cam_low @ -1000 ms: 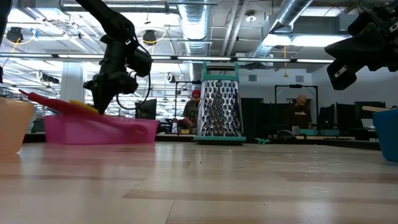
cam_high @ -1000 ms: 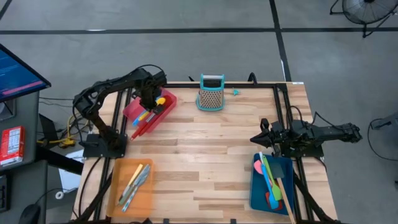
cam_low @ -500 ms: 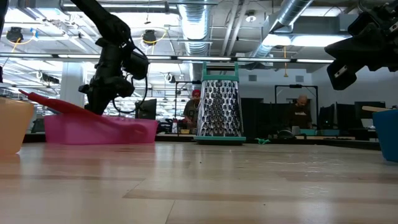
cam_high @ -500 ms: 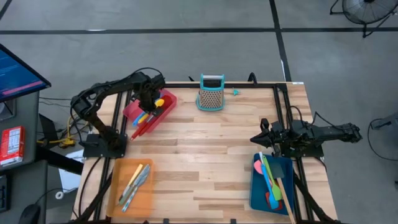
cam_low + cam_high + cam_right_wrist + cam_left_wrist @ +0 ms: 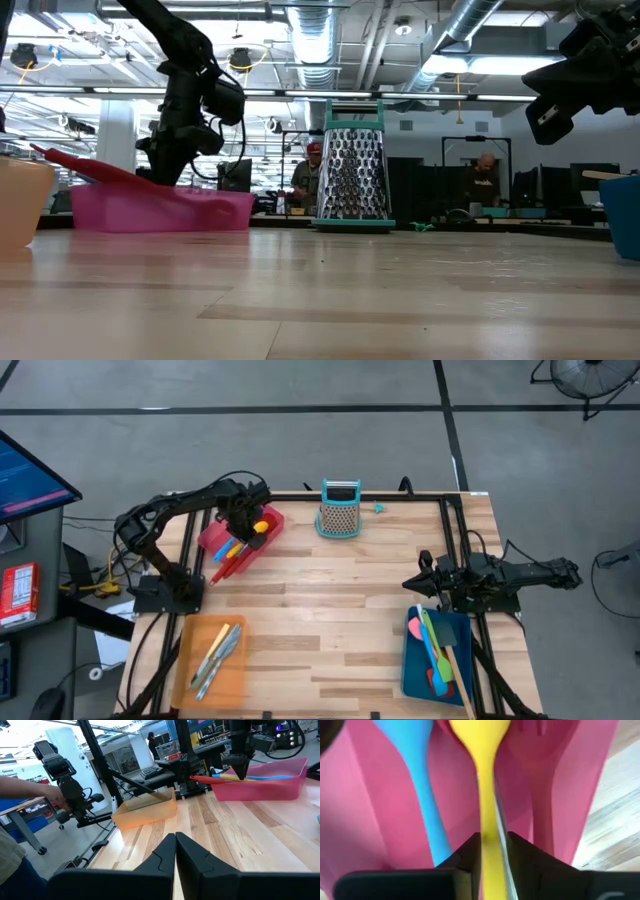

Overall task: Pick & Place Kitchen Items
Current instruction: Put the yellow serving spoon into the red bin, then return to Home Position

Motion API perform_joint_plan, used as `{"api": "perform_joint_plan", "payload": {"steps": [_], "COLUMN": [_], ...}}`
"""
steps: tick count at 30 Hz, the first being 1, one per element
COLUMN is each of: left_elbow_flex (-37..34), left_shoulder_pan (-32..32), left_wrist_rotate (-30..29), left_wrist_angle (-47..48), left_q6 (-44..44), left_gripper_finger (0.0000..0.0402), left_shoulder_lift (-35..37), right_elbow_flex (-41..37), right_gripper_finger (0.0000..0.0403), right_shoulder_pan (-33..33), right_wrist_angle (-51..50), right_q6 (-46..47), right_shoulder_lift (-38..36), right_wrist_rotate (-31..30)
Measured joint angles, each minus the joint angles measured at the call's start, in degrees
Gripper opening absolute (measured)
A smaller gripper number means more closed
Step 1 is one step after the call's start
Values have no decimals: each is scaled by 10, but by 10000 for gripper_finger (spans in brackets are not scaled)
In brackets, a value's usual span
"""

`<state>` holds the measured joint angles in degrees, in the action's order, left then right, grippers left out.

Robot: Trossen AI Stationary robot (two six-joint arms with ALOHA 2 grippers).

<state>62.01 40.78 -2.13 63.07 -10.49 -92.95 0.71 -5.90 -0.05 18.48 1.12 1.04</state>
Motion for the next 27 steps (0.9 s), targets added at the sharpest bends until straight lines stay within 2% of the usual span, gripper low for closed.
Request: {"api": "perform_joint_plan", "payload": {"steps": [7,13,17,22,24,27], "left_elbow_flex": [1,16,24,25,25,26], "left_shoulder_pan": [-4,-4,-4,-17,-22,-35], "left_wrist_rotate": [-7,1,57,65,55,-10], "left_wrist_angle": [-5,-6,-29,-114,-160,-215], "left_q6": [-3,-22,-24,-53,-54,-80], "left_gripper_finger": [123,131,112,50,17,6], "left_shoulder_lift": [19,127,233,392,456,540], "right_elbow_flex": [0,0,0,0,0,0], "right_gripper_finger": [10,10,10,10,10,10], "right_shoulder_pan": [0,0,0,0,0,0], "right_wrist_angle": [0,0,0,0,0,0], "right_q6": [0,0,0,0,0,0], "right_shoulder_lift": [0,0,0,0,0,0], "right_wrist_rotate": [0,0,0,0,0,0]}}
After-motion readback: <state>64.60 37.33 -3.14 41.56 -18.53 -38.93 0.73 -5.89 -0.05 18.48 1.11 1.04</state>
